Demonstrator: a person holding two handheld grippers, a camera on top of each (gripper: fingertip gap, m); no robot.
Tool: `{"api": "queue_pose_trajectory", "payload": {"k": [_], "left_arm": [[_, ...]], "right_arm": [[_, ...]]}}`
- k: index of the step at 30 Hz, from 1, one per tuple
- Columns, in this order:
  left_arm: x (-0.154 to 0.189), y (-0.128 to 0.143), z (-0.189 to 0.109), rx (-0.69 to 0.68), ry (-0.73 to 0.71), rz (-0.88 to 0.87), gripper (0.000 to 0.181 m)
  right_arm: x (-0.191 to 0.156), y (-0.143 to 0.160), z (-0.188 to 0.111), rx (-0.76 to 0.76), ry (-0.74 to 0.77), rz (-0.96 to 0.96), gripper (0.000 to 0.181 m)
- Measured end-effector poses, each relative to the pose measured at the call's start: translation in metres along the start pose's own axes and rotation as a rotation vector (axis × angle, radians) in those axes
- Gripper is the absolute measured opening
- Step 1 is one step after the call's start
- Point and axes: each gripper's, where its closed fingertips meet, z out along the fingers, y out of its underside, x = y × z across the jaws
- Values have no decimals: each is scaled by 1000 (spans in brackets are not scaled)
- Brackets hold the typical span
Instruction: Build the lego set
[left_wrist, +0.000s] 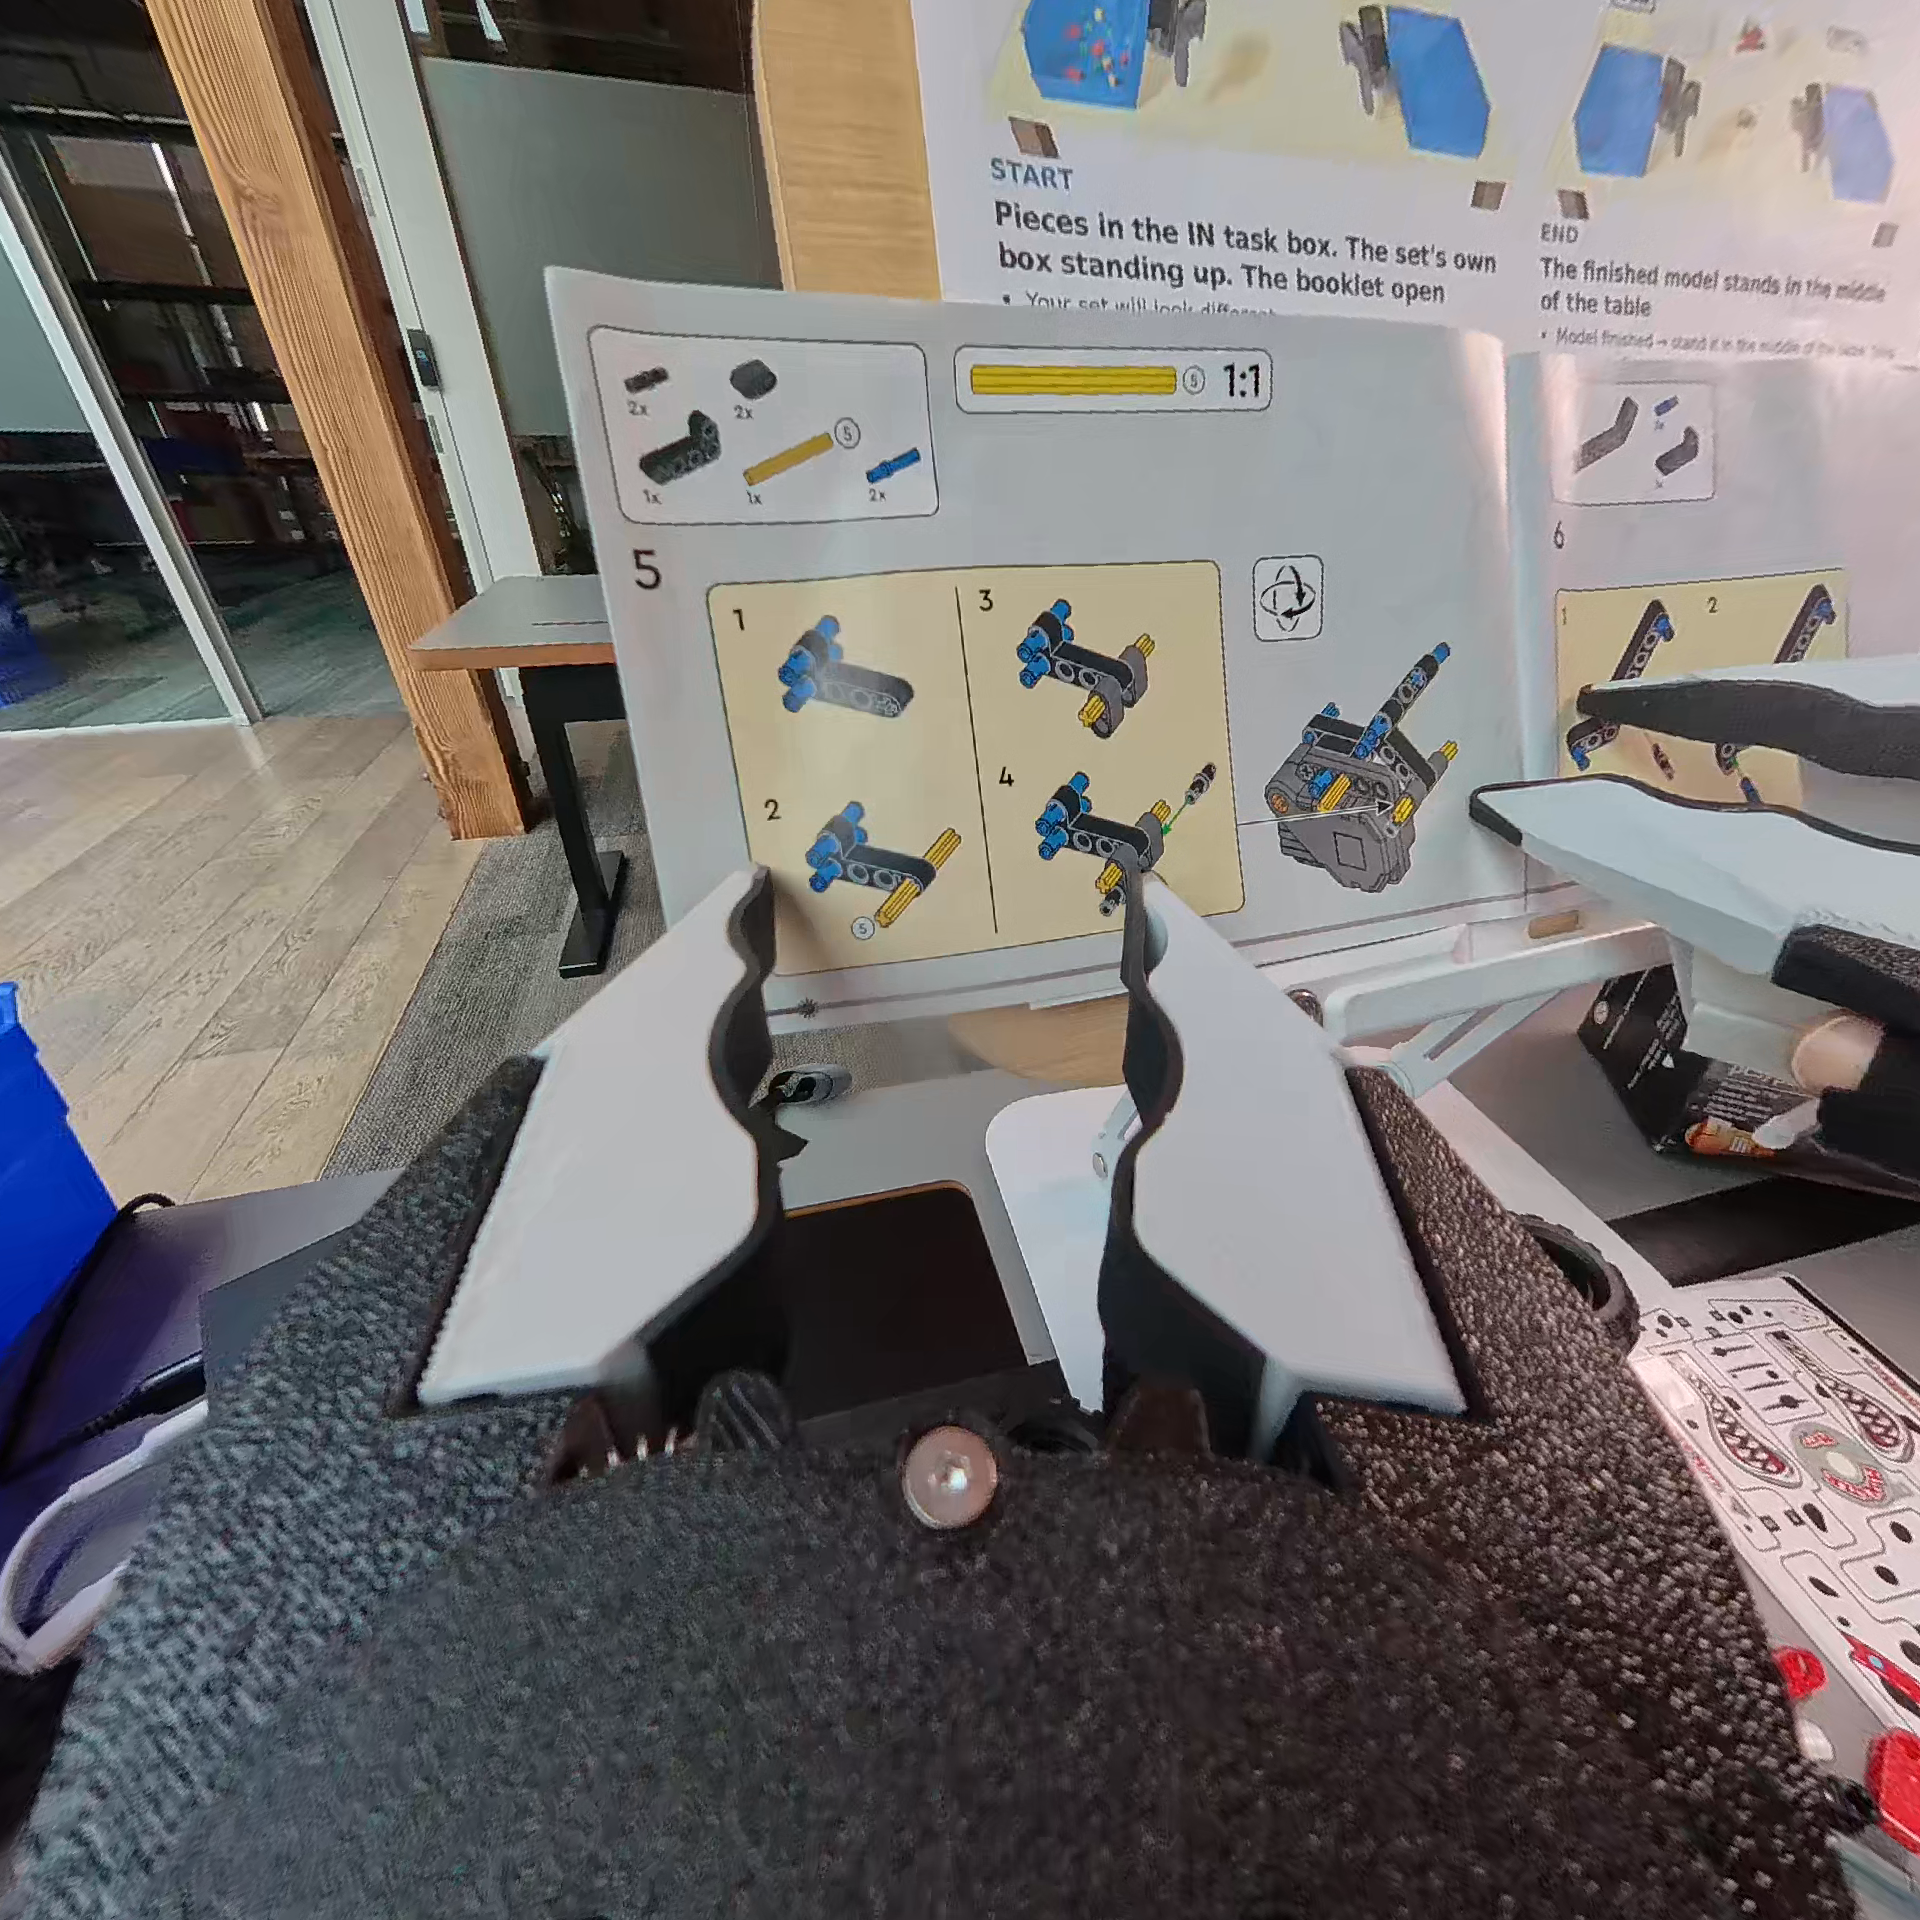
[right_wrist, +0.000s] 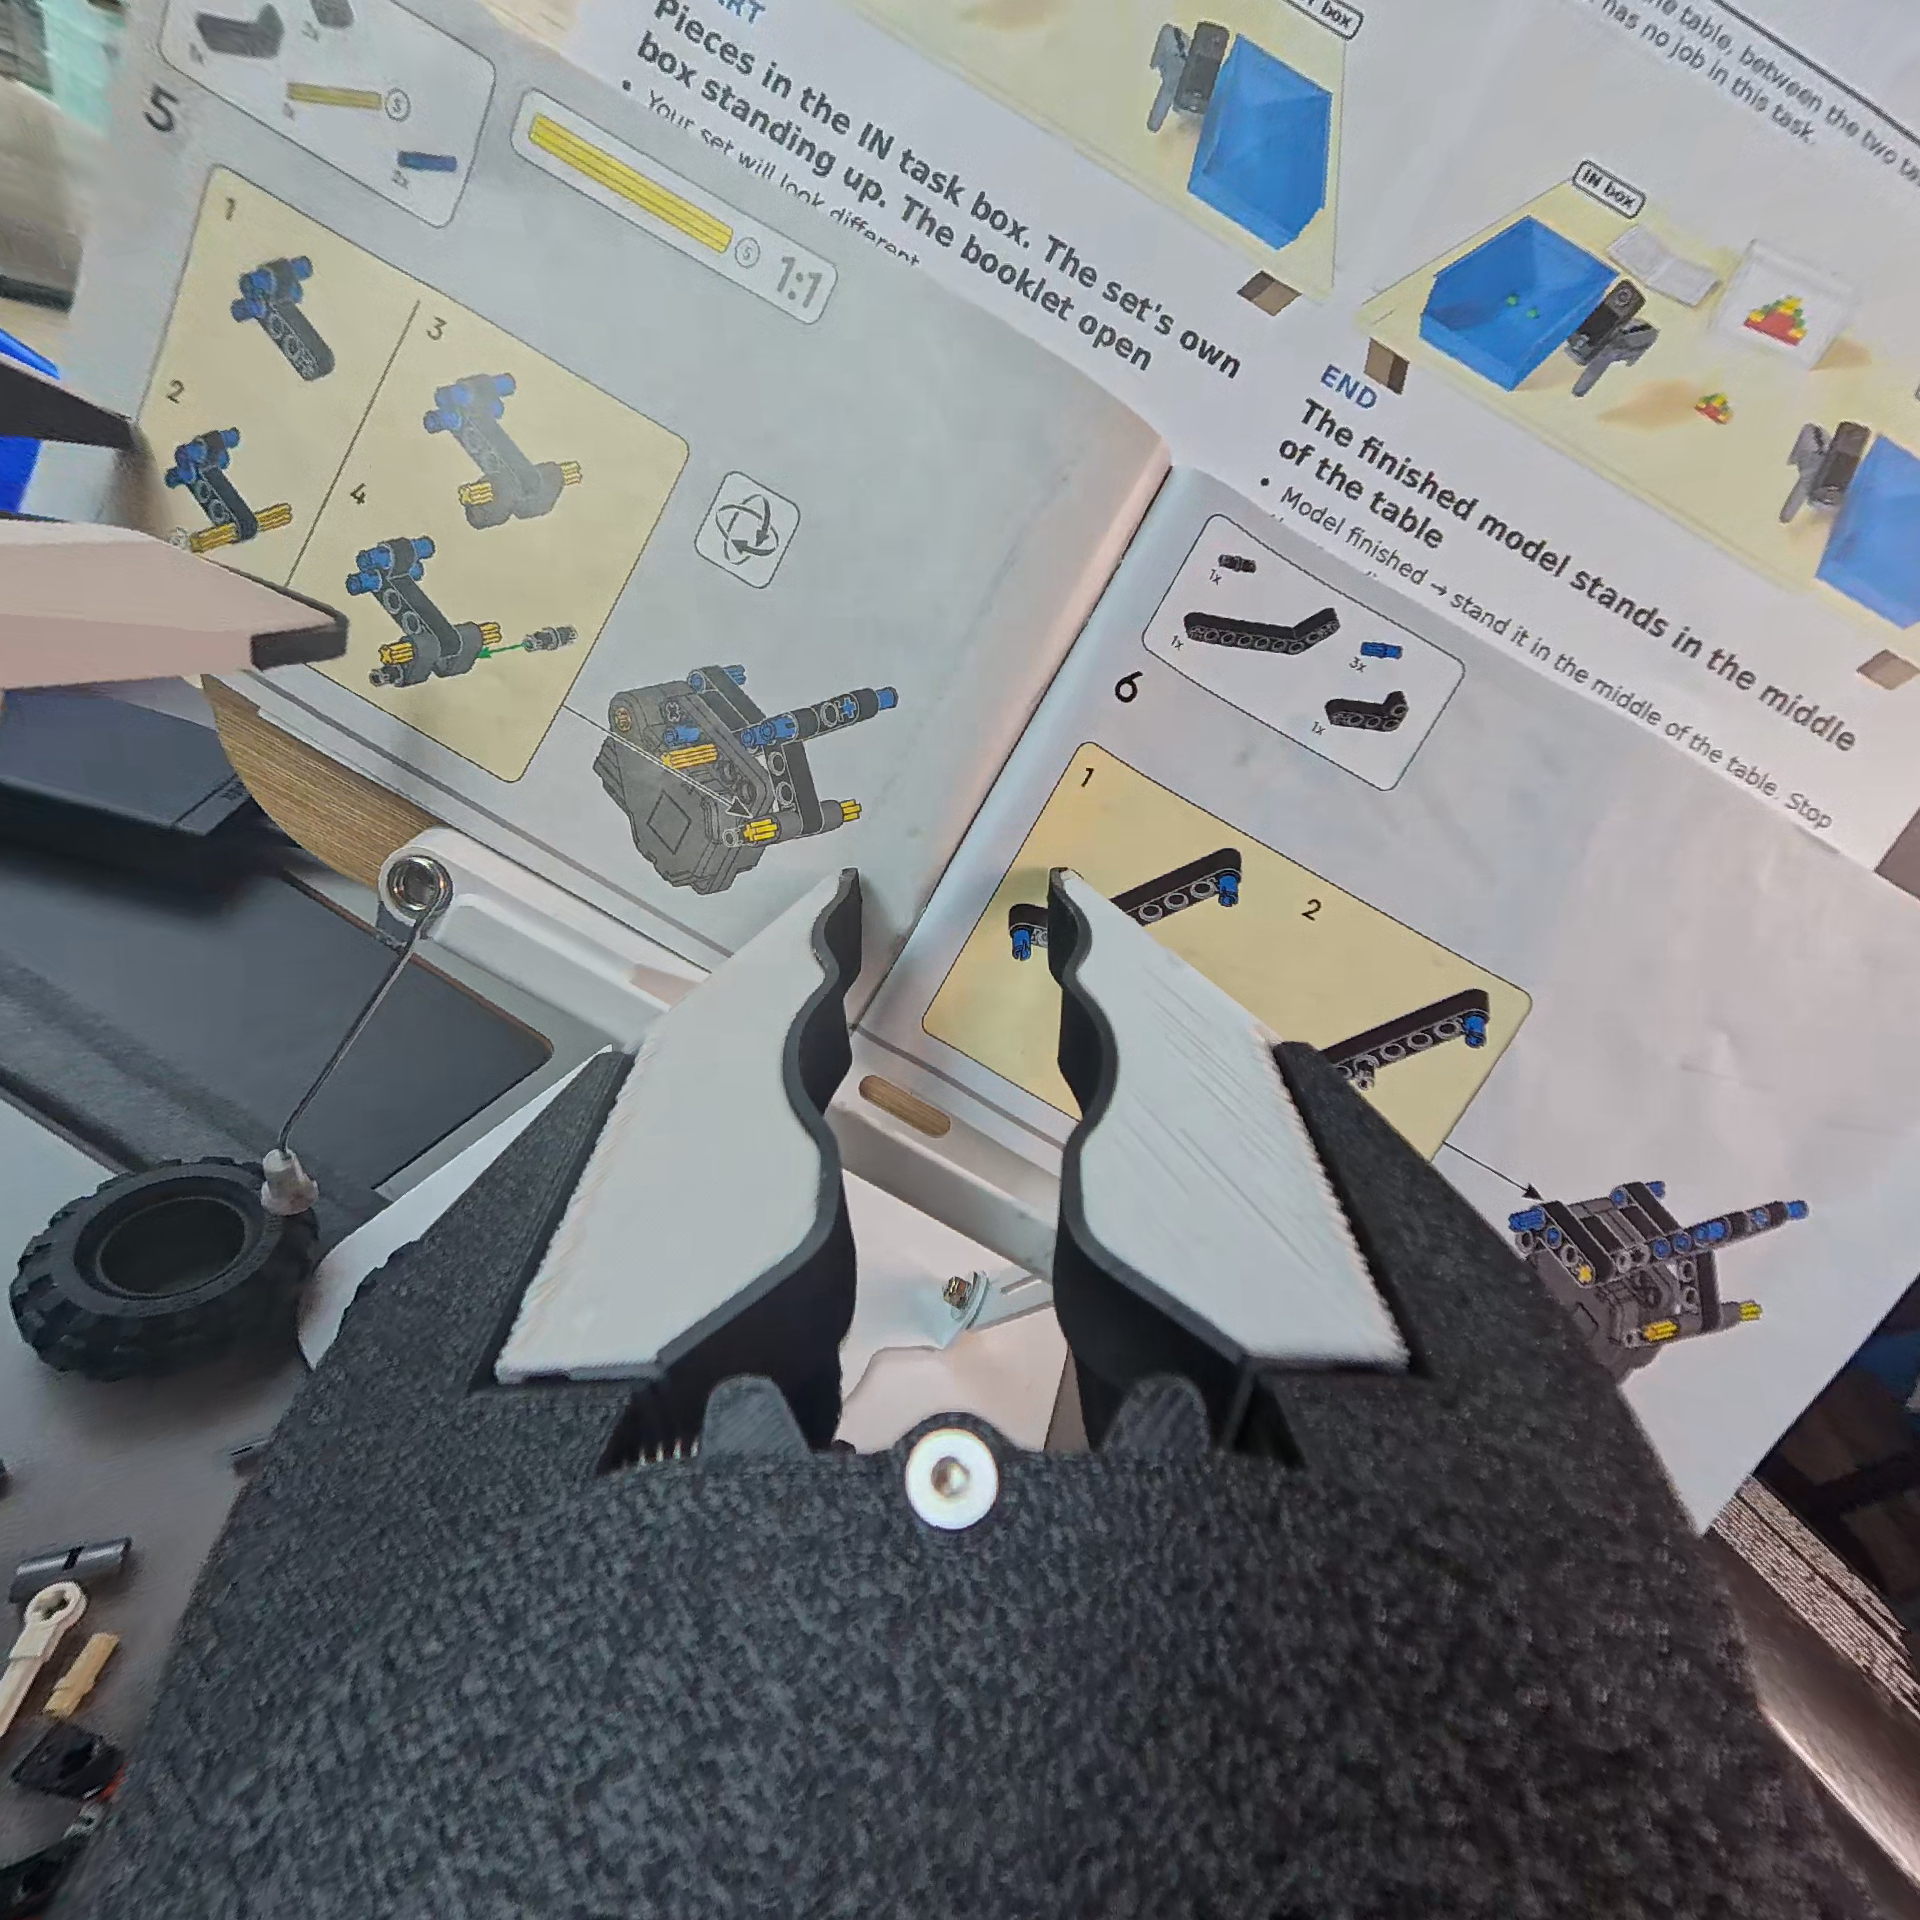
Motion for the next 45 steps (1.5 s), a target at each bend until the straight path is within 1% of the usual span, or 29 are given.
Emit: {"api": "queue_pose_trajectory", "payload": {"k": [1,5,8,12,17,21,28,34,45], "left_arm": [[1,2,3,-10,-1,5,67],[4,6,9,-35,-4,19,61],[7,7,10,-51,-4,22,52],[8,5,9,-48,-23,20,47],[4,-1,0,-20,-17,-29,23],[11,-10,-6,4,2,-10,16],[31,-33,-23,72,52,11,14],[48,-44,-34,96,105,18,14],[77,-60,-45,127,210,-12,10]], "right_arm": [[0,0,0,-1,-8,2,36],[0,0,0,-8,-42,0,36],[-1,0,-1,-14,-60,-7,38],[-2,0,-1,-15,-70,2,40],[-2,0,-2,-9,-78,8,40],[-2,0,-2,-7,-77,10,40],[-2,-1,-2,-6,-84,16,40],[-2,-1,-3,-8,-92,20,40],[-2,-1,-3,8,-116,36,40]]}}
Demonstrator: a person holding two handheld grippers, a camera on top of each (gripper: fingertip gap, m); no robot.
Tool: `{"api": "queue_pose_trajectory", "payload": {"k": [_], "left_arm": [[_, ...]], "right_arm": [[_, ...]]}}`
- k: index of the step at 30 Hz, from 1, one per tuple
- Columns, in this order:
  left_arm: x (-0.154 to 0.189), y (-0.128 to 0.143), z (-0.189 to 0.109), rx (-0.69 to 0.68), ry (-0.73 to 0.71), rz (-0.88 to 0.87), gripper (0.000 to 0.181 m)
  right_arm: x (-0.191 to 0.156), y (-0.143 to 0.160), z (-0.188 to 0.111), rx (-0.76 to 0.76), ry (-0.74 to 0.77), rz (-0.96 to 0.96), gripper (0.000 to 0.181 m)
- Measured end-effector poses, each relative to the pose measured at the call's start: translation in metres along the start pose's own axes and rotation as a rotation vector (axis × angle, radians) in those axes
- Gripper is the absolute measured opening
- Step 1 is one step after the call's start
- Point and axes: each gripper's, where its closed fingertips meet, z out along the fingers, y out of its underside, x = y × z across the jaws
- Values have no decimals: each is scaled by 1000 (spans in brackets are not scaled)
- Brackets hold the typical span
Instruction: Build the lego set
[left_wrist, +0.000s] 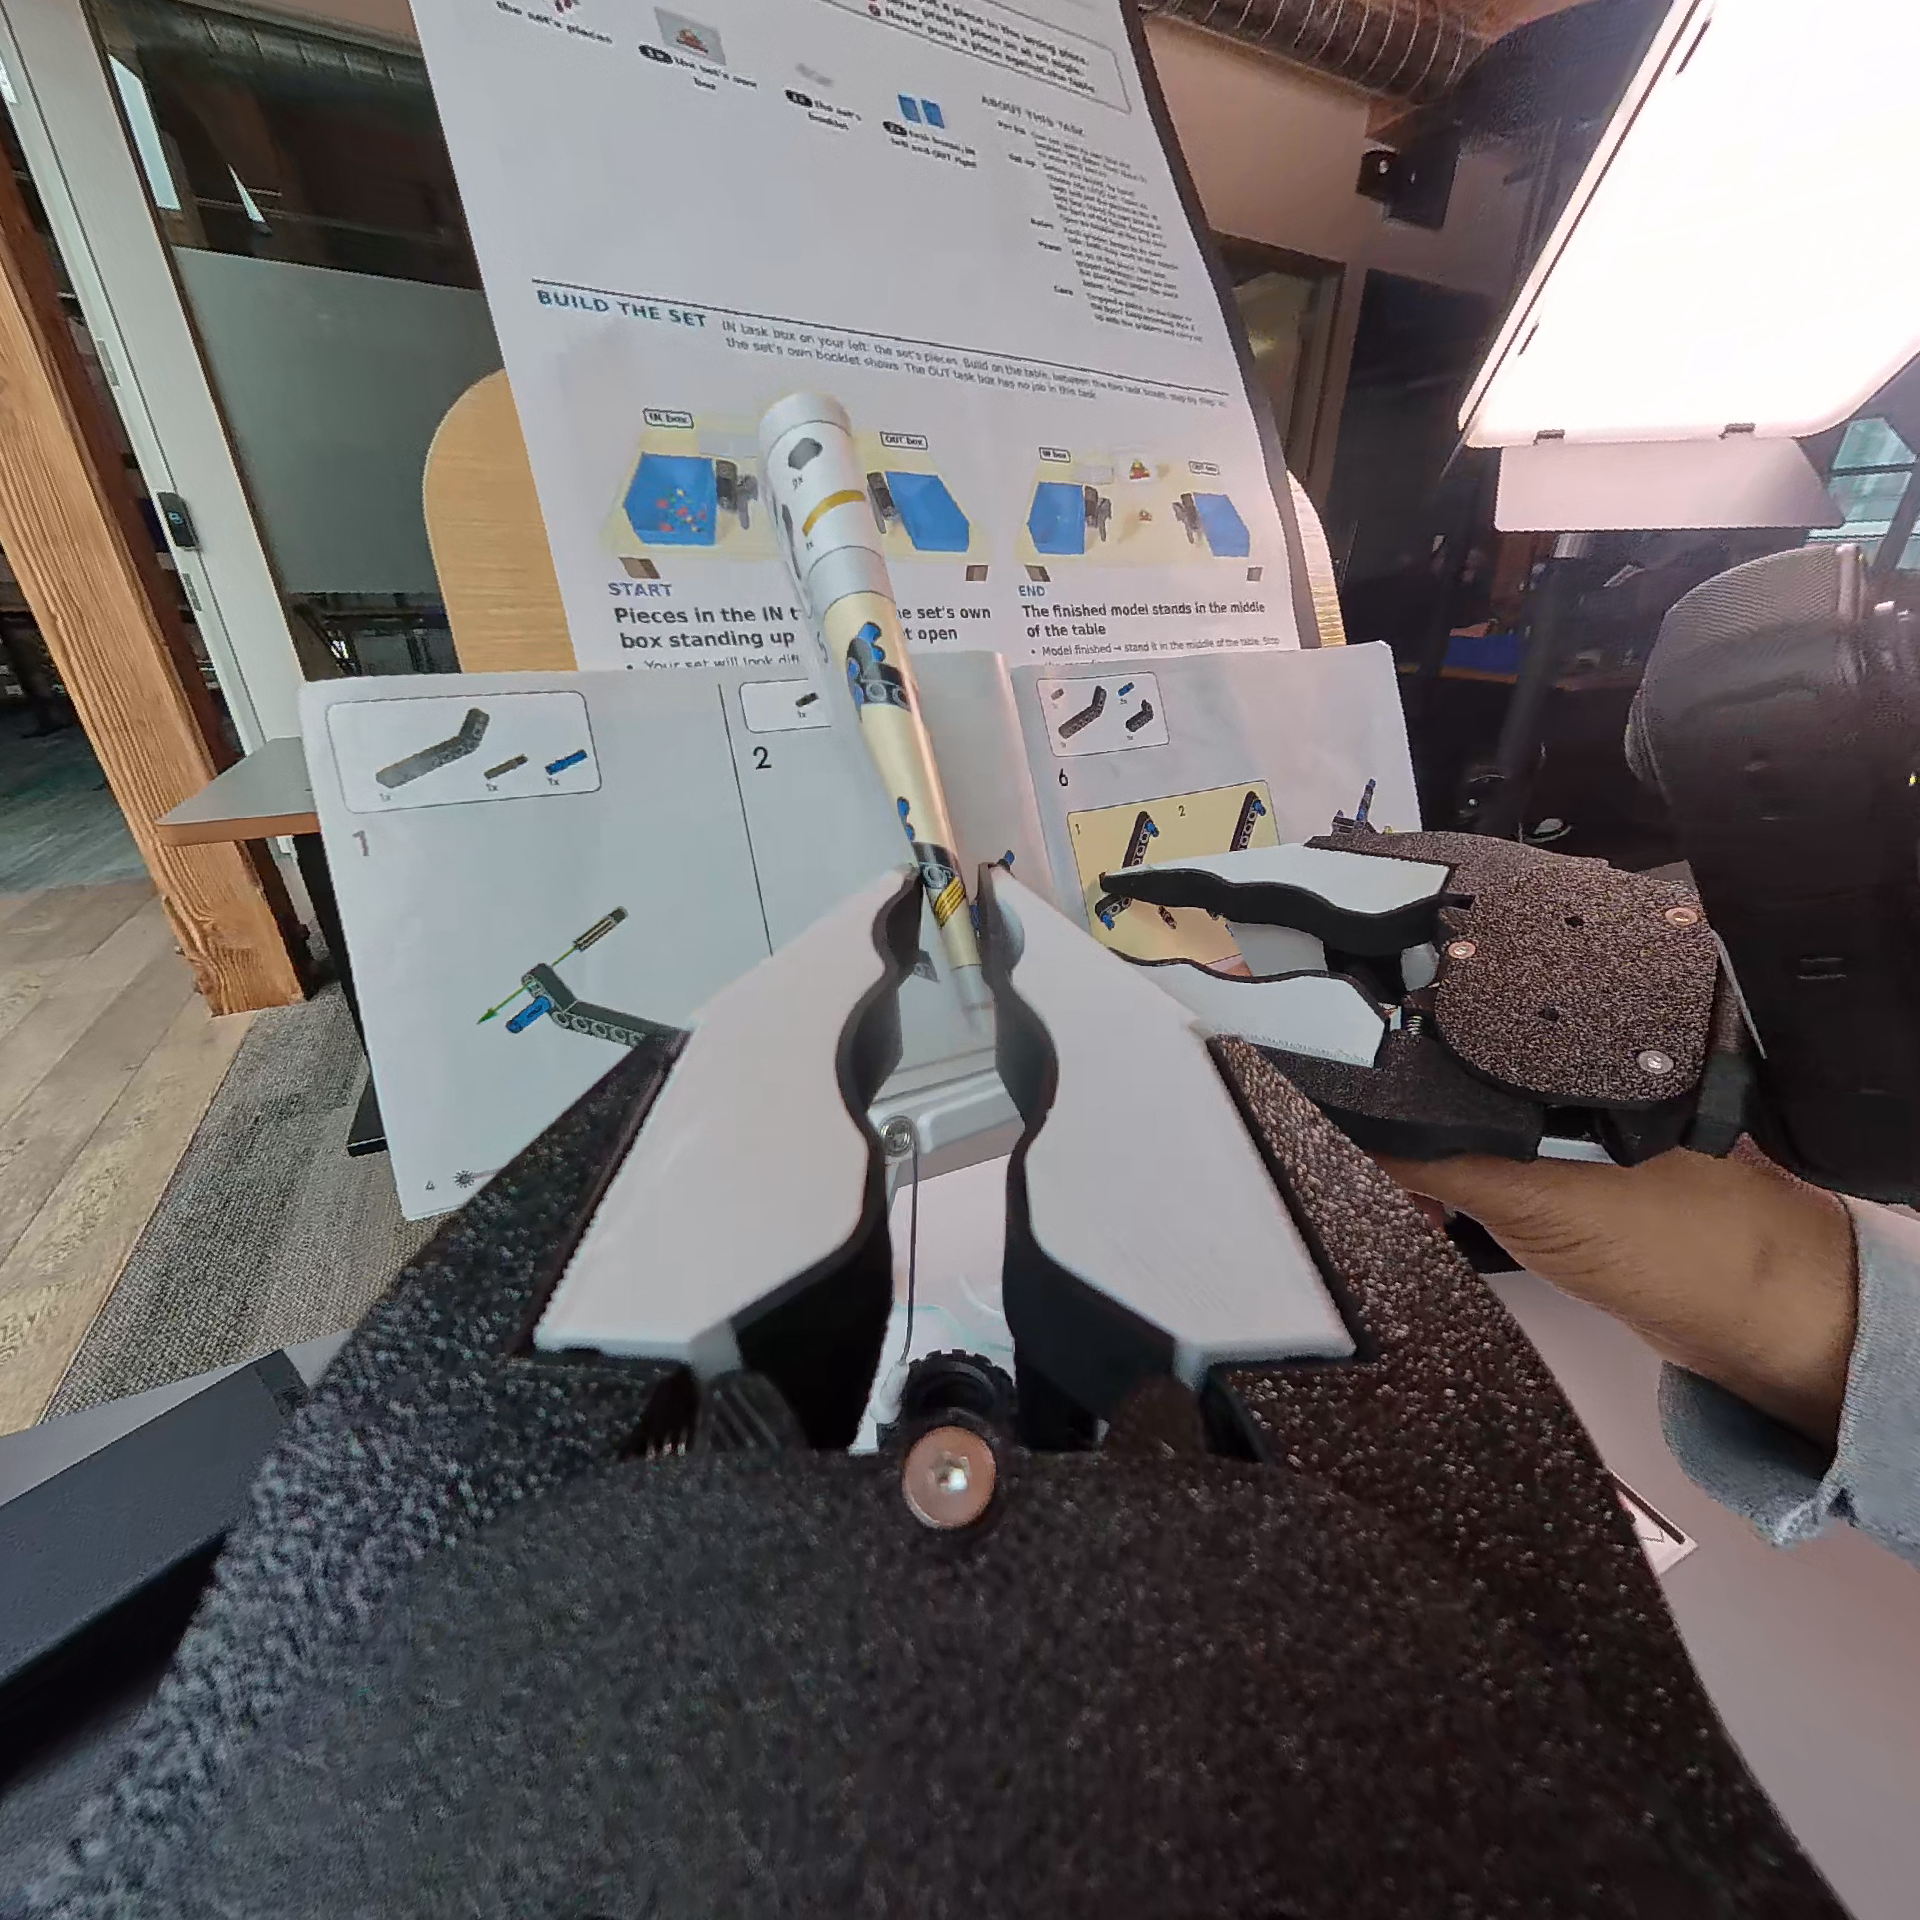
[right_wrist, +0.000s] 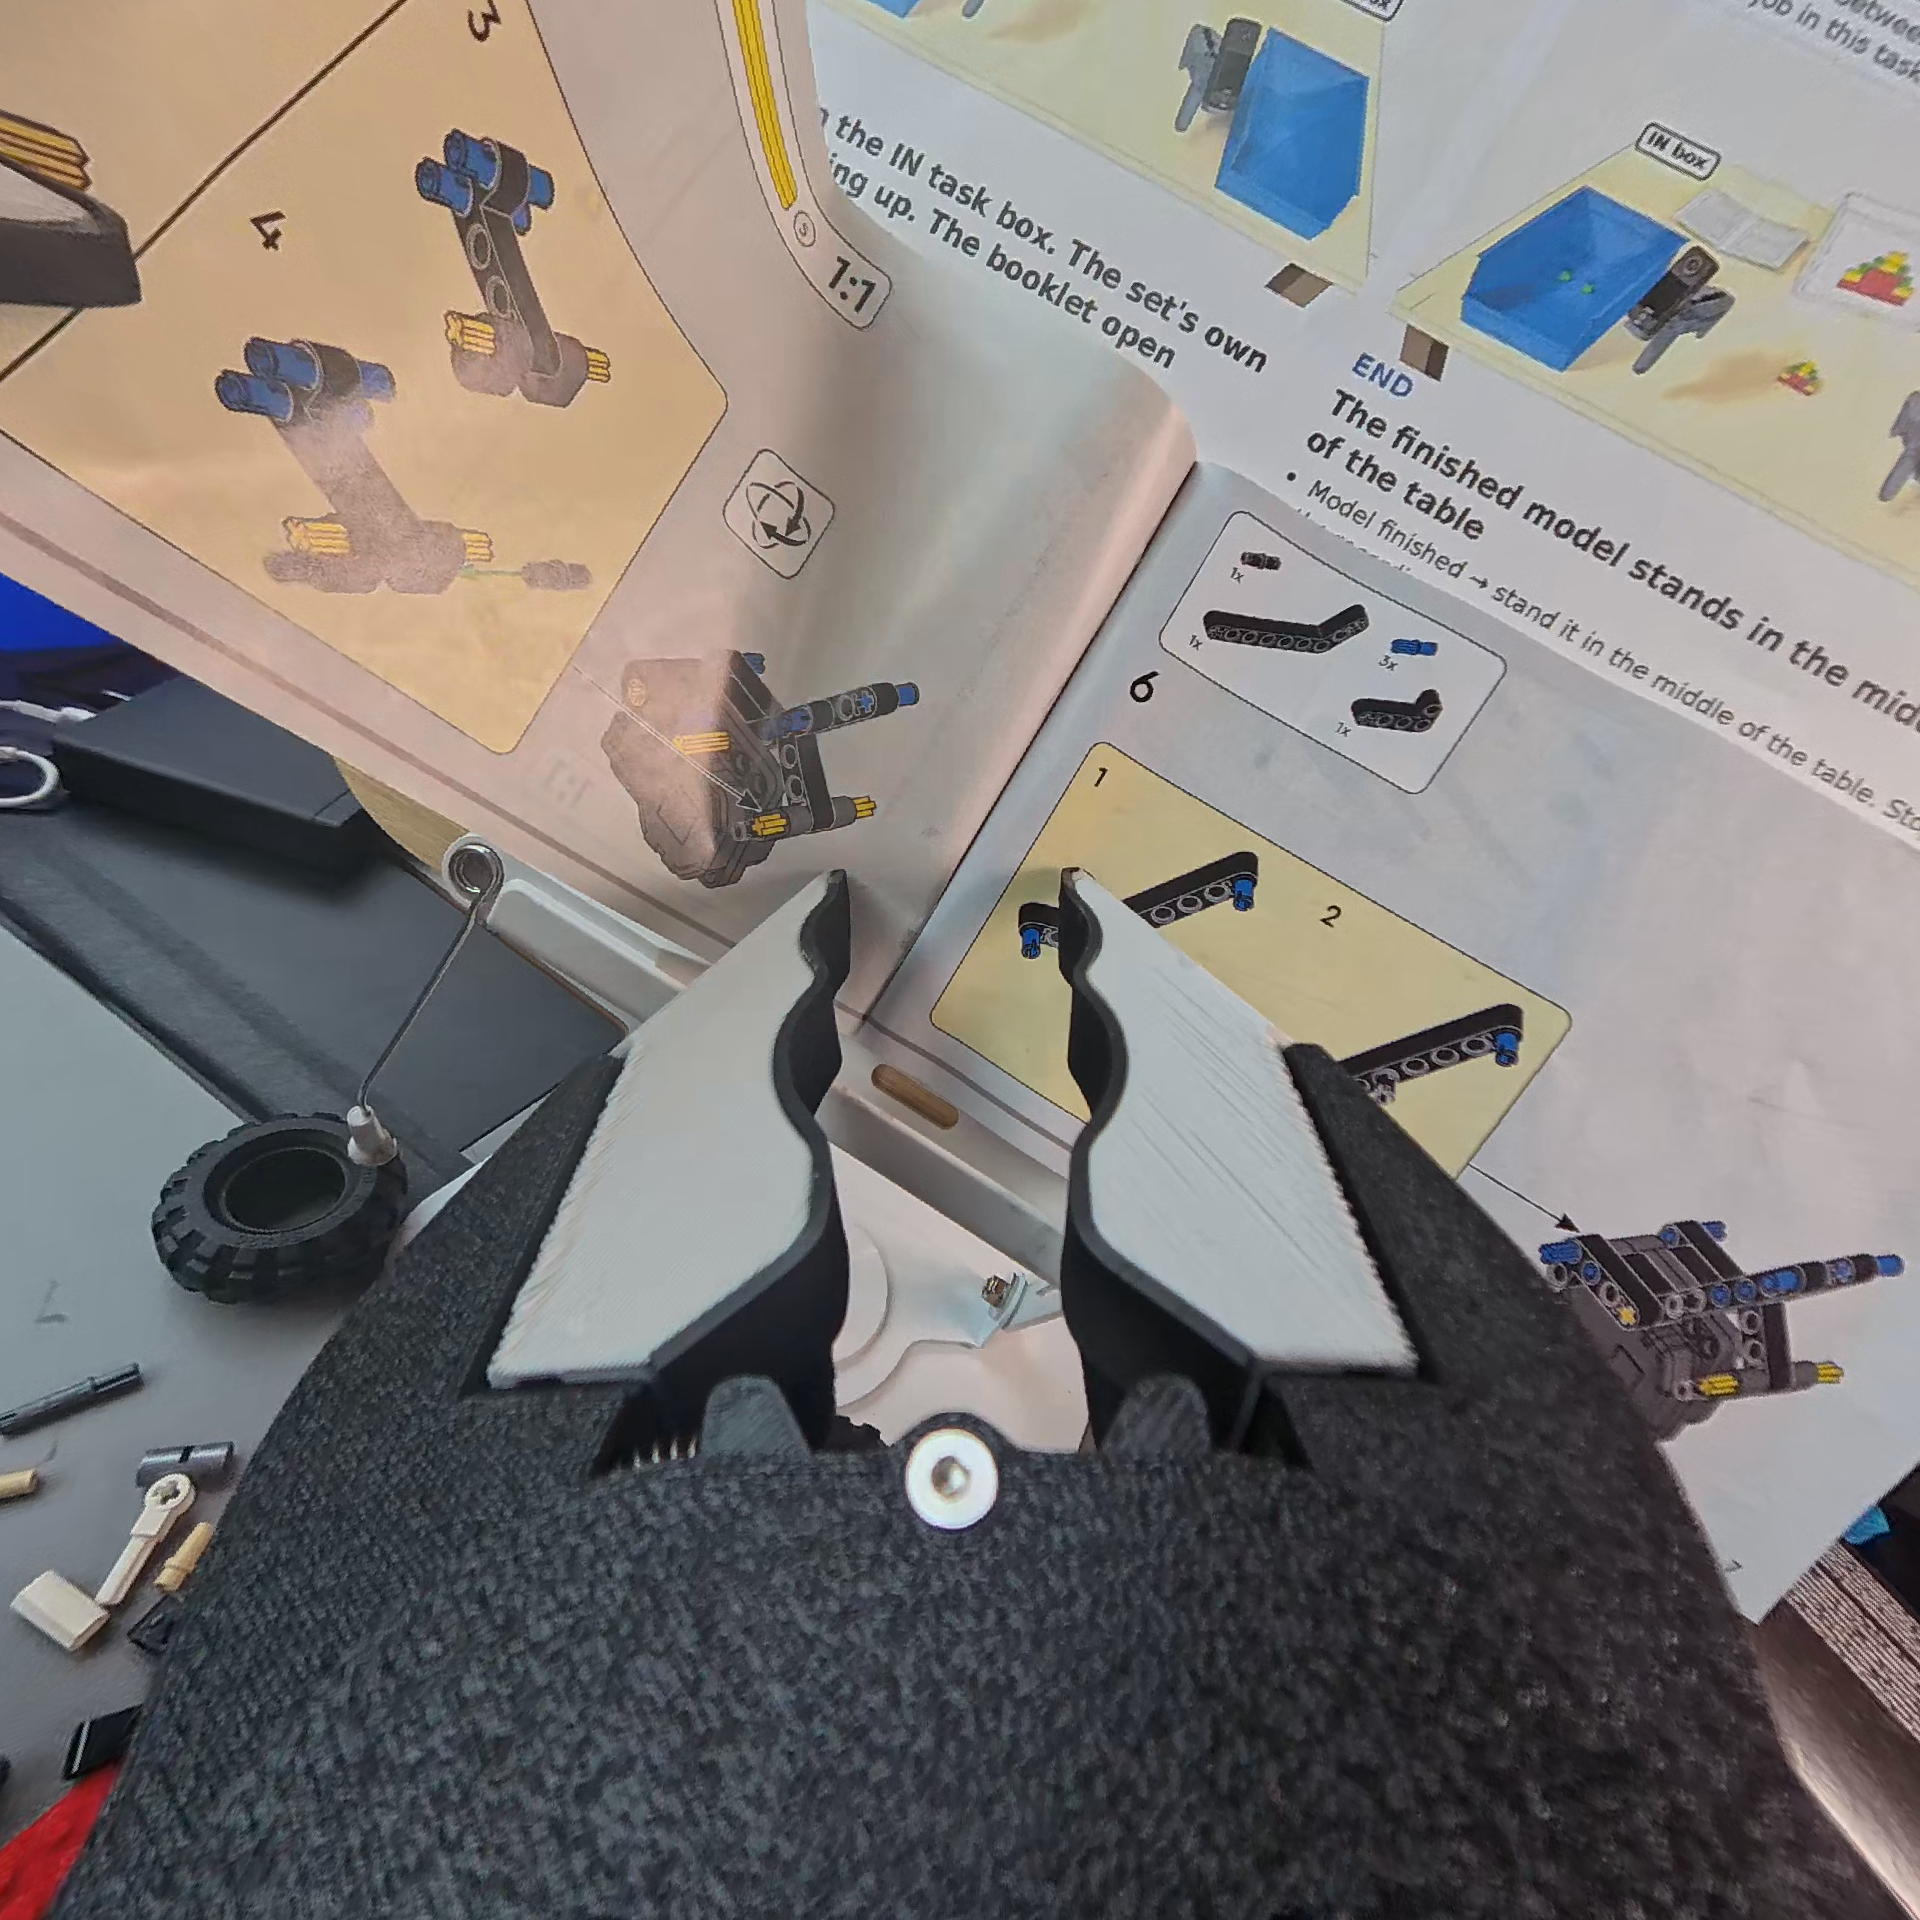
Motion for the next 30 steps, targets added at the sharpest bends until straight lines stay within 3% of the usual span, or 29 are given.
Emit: {"api": "queue_pose_trajectory", "payload": {"k": [5,10,13,15,20,26,28,30], "left_arm": [[-2,-1,-2,0,-26,22,12],[-76,29,-10,-119,-254,-12,36],[-110,41,-31,-106,-331,-145,38],[-114,44,-45,-78,-344,-167,37],[-84,78,-53,-144,-232,-196,35],[11,141,-50,-464,165,-342,40],[30,149,-59,-552,249,-330,41],[30,143,-62,-546,243,-301,39]], "right_arm": [[0,0,-1,3,-11,6,40],[0,0,-1,-4,-21,-1,40],[0,0,-2,-19,-15,-5,40],[-1,-1,-2,-28,-11,10,42],[-1,-4,2,-41,50,22,51],[6,-6,7,-4,147,-57,58],[7,-6,7,-7,142,-66,58],[7,-5,7,-8,136,-67,58]]}}
